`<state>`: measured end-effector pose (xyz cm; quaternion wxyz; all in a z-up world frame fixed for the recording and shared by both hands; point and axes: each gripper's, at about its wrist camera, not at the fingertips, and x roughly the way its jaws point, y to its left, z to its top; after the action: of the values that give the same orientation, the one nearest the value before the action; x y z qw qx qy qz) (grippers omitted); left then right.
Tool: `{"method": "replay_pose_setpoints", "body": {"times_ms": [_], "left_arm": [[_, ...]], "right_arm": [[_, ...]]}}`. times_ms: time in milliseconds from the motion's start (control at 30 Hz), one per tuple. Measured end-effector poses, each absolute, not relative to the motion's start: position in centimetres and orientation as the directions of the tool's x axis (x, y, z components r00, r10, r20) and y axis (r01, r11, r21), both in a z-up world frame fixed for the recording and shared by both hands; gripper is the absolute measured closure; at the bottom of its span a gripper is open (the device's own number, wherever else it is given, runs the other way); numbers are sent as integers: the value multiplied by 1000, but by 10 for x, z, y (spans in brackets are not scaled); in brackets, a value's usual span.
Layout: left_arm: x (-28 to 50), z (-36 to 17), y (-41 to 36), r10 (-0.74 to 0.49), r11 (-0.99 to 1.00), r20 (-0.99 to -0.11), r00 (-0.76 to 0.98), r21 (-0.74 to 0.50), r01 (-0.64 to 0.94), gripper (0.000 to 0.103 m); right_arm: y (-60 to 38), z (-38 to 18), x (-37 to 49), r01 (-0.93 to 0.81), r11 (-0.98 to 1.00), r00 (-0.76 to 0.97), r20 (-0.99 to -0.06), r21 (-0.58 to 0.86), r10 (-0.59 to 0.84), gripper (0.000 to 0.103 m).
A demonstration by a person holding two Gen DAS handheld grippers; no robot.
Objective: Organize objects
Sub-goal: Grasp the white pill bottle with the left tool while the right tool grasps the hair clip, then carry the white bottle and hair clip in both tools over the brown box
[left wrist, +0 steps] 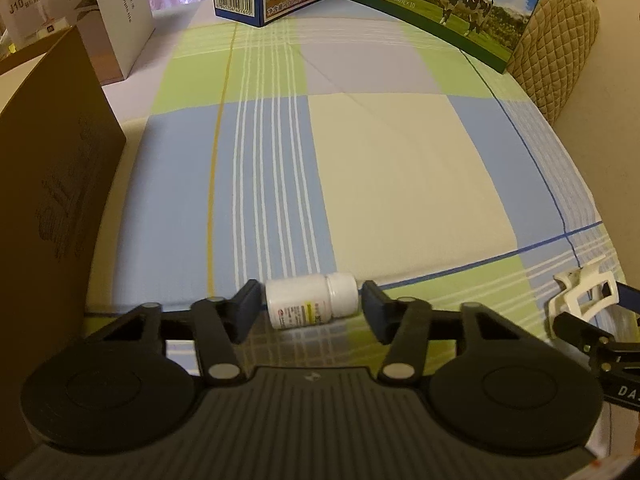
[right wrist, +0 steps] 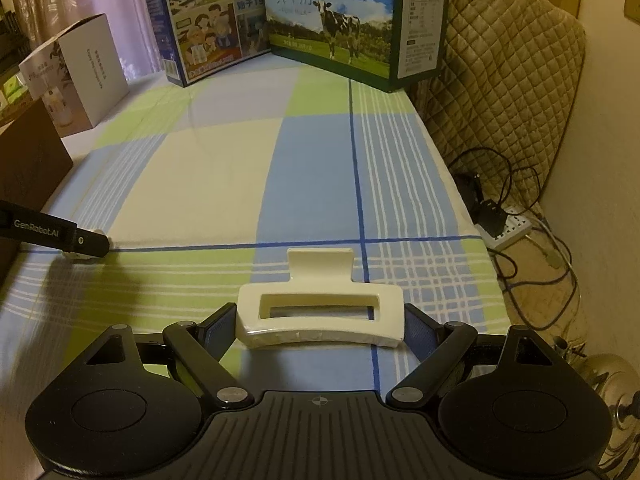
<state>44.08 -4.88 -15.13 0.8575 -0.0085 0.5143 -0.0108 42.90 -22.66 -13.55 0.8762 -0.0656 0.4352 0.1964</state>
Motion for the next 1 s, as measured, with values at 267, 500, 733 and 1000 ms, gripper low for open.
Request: {"method": "replay_pose_setpoints", "body": {"times_ms": [267,500,733,1000], "left_arm": [[441,-152,-50,-26,999,-876,481,-11,35,59],[431,-152,-51,-29,999,-878,478,-6,50,59],[405,-152,-54,-31,997,-889,457,3,74,61],[367,-150,-52,-63,996,-900,431,-32,79,62]], "right_arm": [[-227,-135,429,-401,914,543,-789,57,287,20],[-227,-136,426,-410,910,535,-794,56,290,20],[-226,-135,412,-440,896,514,-802,59,305,21],[-224,-131,383,-492,865,457,-816,99,353,21]]}}
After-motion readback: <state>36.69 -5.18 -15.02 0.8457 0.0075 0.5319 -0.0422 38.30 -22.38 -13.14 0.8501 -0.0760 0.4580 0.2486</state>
